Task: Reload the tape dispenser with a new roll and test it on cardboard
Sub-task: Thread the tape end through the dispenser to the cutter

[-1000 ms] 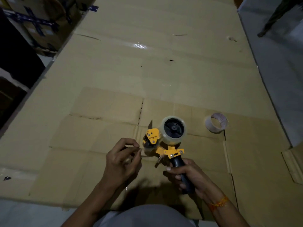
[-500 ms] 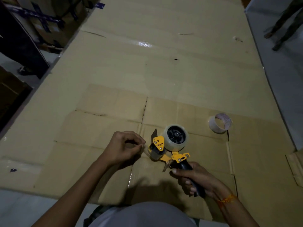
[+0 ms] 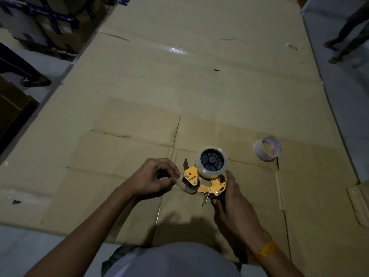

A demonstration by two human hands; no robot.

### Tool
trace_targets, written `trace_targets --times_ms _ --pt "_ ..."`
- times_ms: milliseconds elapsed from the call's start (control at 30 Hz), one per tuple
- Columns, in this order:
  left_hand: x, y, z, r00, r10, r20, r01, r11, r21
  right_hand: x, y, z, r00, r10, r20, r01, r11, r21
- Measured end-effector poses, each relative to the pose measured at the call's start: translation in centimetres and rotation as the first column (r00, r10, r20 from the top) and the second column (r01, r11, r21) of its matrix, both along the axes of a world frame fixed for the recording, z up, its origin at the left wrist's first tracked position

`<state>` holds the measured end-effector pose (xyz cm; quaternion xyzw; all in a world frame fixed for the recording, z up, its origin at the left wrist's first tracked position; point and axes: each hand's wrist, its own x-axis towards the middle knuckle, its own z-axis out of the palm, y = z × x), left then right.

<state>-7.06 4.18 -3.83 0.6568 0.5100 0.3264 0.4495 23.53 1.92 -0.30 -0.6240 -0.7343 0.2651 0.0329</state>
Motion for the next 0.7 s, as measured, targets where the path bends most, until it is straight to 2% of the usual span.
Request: trace_targets --times_ms 100,233,333,533,700 --pt "0.0 -0.3 0.0 0.999 0.016 -0.036 -0.016 1.0 0.021 -0.4 -1.0 -0.6 0.996 0.061 0.071 -0.068 0.992 0.108" --pt "-0.5 -0.7 -0.3 0.998 0.039 -0.054 -0.036 0.998 0.054 0.3 -0.6 -0.9 0.979 0.169 0.11 -0.179 0.979 0.092" --pt "-0.3 -1.2 -0.4 0.997 0.026 -0.07 -0.019 0.994 0.103 0.7 0.1 -1.1 0.974 0.179 0.142 -0.194 0.975 0.104" --pt "-1.2 -1.3 -0.7 0.988 0.124 -0.094 -0.11 0.984 0.143 1.0 0.9 -1.2 0.969 0.19 0.156 -0.21 0.97 0.126" --pt "-0.9 0.3 -0.5 0.987 0.069 -0.146 -0.047 0.988 0.148 0.7 1.4 -0.5 0.958 0.206 0.199 -0.238 0.959 0.151"
